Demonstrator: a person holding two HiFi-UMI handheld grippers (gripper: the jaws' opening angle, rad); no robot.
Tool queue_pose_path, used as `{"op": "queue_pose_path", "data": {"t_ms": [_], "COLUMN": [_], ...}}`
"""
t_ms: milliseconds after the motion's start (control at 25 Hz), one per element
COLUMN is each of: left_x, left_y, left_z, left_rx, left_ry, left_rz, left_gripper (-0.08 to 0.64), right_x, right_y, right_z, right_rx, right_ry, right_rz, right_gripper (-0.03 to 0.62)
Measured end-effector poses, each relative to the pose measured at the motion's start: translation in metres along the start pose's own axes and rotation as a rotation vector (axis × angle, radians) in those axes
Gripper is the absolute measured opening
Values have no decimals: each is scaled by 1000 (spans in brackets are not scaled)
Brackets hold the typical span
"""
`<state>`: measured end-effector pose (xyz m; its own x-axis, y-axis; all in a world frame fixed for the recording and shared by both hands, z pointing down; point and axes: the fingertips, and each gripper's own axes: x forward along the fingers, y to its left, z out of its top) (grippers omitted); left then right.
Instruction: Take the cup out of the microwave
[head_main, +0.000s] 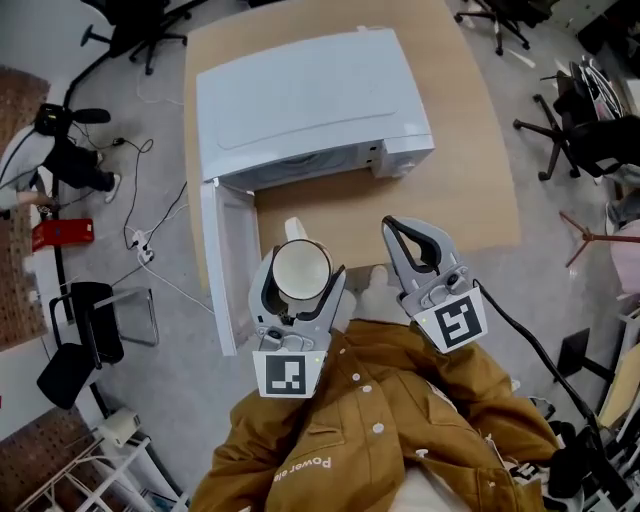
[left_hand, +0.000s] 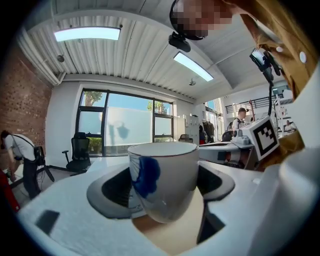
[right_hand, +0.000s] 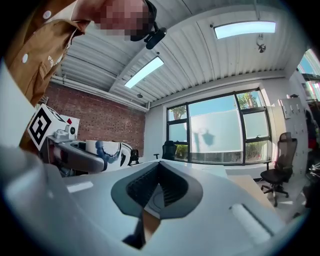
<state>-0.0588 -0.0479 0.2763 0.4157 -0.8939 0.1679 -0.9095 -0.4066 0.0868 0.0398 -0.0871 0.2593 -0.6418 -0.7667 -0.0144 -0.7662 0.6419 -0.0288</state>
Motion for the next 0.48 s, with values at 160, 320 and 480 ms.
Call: {"op": "queue_pose_path", "data": {"t_ms": [160, 320, 480], "left_x": [2, 7, 8], "left_y": [-7, -14, -22], "left_z": [6, 1, -3], "left_rx": [11, -6, -16], "left_ry": [-14, -13, -16], "left_rz": [-6, -8, -8], "left_gripper": [380, 380, 380], "right_x": [-1, 1, -3], "right_y": [-4, -5, -3], "right_z": [5, 6, 8], "right_rx": [2, 5, 3], "right_ry": [-6, -15, -17], "right_rz": [2, 3, 11], "right_gripper": [6, 5, 6]}}
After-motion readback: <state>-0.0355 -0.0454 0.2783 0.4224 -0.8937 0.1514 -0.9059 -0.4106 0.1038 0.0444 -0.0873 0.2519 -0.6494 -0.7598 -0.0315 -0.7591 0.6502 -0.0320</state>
